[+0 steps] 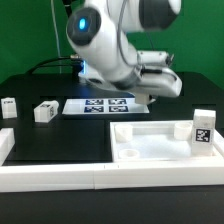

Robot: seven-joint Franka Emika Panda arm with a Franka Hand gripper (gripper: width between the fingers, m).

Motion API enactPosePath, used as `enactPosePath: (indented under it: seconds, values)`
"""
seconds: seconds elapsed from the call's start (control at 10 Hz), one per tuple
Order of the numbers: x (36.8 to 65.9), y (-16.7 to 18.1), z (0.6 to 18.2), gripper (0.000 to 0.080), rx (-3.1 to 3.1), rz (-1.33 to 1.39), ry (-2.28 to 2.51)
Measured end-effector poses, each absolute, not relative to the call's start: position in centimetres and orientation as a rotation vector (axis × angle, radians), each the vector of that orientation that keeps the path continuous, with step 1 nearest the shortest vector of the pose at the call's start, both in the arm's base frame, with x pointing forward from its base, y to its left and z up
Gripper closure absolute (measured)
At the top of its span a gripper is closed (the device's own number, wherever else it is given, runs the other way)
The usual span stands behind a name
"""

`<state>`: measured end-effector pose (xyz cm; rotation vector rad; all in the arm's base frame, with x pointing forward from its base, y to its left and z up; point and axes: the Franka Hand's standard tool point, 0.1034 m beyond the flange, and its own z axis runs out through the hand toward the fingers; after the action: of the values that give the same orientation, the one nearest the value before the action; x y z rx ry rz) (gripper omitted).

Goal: Assemble square table

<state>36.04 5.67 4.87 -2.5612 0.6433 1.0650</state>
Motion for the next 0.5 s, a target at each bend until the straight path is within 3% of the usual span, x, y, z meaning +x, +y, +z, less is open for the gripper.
enactPosePath:
  seconds: [0.2, 0.5]
  values:
    - [38.5, 5.1, 8.4, 0.0514, -2.682, 0.937, 0.521]
    - [39.2, 4.5, 7.1, 0.0514, -2.826, 0.617, 0.533]
